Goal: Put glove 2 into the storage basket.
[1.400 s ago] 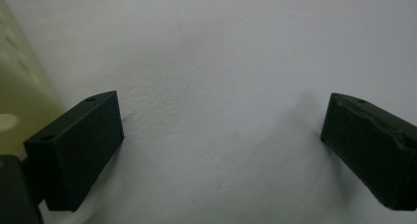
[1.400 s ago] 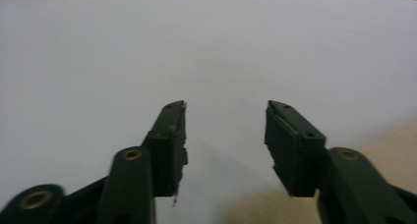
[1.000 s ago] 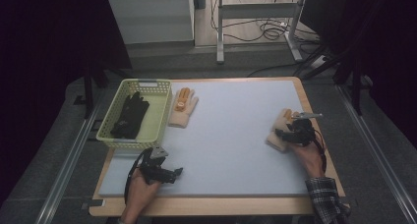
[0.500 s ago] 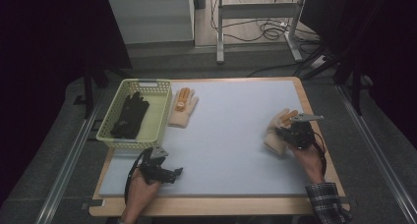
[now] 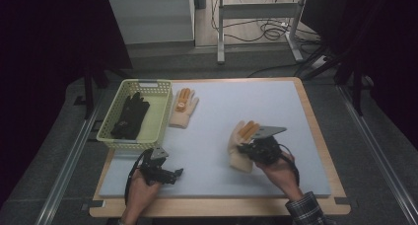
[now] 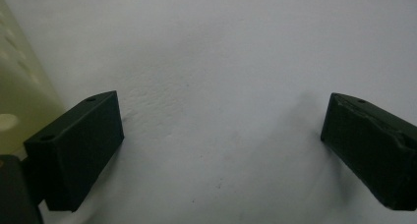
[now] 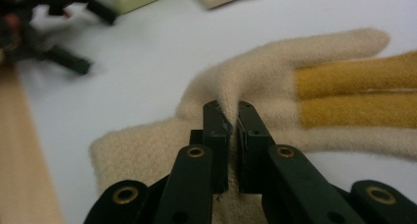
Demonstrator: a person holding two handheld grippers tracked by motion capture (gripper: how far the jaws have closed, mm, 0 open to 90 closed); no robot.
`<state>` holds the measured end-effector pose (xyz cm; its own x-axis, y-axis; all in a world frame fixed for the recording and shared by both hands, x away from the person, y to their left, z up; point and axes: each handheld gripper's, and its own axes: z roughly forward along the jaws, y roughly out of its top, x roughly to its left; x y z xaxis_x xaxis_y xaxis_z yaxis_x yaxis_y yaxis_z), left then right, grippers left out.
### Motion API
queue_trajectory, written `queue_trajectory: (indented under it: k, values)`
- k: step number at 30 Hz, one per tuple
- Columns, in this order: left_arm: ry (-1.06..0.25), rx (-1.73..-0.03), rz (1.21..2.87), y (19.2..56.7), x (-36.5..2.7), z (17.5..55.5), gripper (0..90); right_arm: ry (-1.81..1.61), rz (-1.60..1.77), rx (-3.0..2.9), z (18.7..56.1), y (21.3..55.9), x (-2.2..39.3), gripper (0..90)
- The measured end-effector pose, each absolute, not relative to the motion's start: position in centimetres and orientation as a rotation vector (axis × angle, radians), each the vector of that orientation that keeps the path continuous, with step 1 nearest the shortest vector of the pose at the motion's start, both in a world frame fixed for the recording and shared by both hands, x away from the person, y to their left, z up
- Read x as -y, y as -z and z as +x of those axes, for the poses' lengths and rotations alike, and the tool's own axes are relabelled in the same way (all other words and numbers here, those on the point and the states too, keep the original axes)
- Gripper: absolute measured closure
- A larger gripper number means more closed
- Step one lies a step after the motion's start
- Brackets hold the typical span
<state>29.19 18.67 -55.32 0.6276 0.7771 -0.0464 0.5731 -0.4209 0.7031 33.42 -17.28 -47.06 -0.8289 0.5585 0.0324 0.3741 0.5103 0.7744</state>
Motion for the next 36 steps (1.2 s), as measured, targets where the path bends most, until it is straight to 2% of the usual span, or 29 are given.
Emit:
queue_trajectory:
  k: [4,7,9,18,25,27,30,36]
  values:
    - [-0.375,-1.052,2.148,55.3,-18.7,29.2,2.6,-1.197,0.713,-2.629,32.5,49.1,14.1,80.4]
    - [-0.375,-1.051,2.149,55.3,-18.7,29.2,2.6,-1.149,0.666,-2.677,32.1,50.4,12.6,59.2]
    - [-0.375,-1.051,2.148,55.3,-18.7,29.2,2.6,-1.152,0.654,-2.649,32.0,50.4,12.7,55.2]
    - [-0.374,-1.049,2.152,55.3,-18.7,29.2,2.6,-1.220,0.796,-2.551,33.5,49.3,16.2,60.1]
    - [-0.376,-1.049,2.152,55.3,-18.7,29.2,2.6,-1.195,0.798,-2.534,35.7,49.7,15.0,60.2]
    - [-0.375,-1.049,2.152,55.3,-18.7,29.2,2.6,-1.207,0.822,-2.529,36.3,49.7,15.1,63.2]
    - [-0.375,-1.048,2.152,55.3,-18.7,29.2,2.6,-1.207,0.858,-2.546,36.1,50.0,16.0,66.4]
    - [-0.375,-1.049,2.152,55.3,-18.7,29.2,2.6,-1.186,0.878,-2.605,34.5,52.0,16.5,64.0]
